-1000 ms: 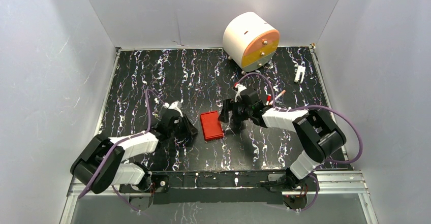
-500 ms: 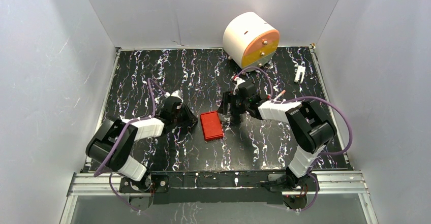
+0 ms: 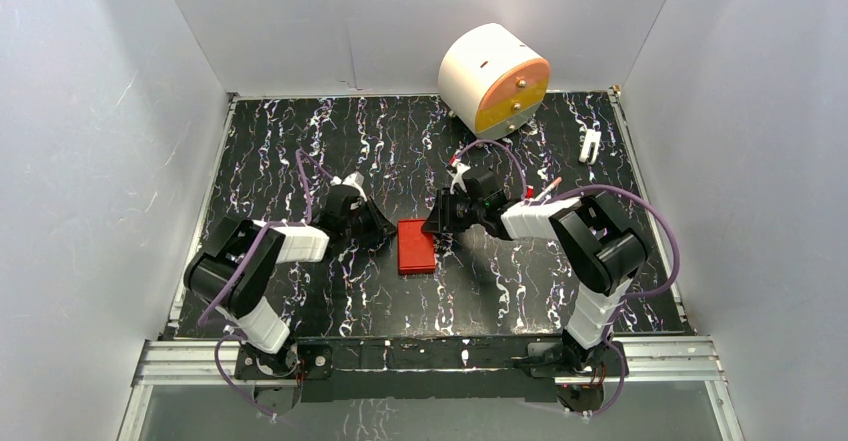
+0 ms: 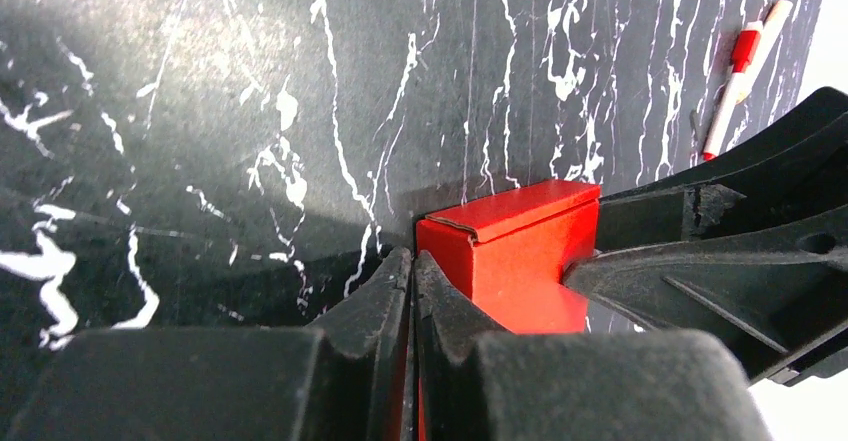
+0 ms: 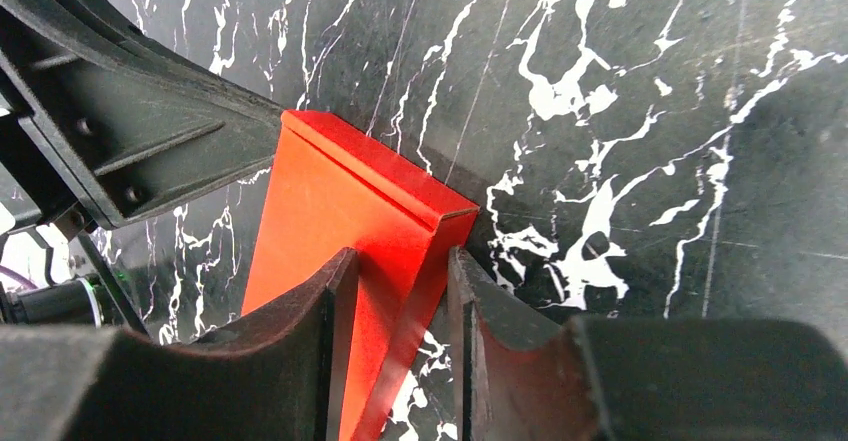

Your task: Fold the paper box

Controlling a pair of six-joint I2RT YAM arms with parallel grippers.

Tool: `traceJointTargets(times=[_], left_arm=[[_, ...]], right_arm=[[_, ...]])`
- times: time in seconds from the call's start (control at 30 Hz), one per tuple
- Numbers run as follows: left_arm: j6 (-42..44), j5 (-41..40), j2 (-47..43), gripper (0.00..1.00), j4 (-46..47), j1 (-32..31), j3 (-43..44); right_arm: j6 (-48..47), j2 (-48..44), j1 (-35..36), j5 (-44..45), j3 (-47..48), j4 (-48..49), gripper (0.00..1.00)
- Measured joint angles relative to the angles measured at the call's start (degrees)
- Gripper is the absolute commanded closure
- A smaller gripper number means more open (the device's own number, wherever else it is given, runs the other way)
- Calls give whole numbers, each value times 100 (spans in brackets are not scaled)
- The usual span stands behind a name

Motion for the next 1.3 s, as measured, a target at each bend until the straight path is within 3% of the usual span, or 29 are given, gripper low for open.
traceJointTargets(times=[0.27, 0.53, 0.73, 1.07, 1.3], left_arm=[[26, 229, 382, 93, 393, 81, 203], [219, -48, 162, 86, 76, 46, 205], [354, -461, -393, 84, -597, -48, 17], [240, -348, -1751, 85, -1143, -258, -981], [-52, -240, -1893, 86, -975, -822, -1211]], right_arm=[[118, 210, -184, -144, 103, 238, 64], [-48, 184, -111, 173, 289, -87, 46], [-229, -164, -2, 610, 203, -538, 42], [-127, -933, 2, 560, -577, -654, 41], [127, -1067, 155, 372, -868, -461, 47]])
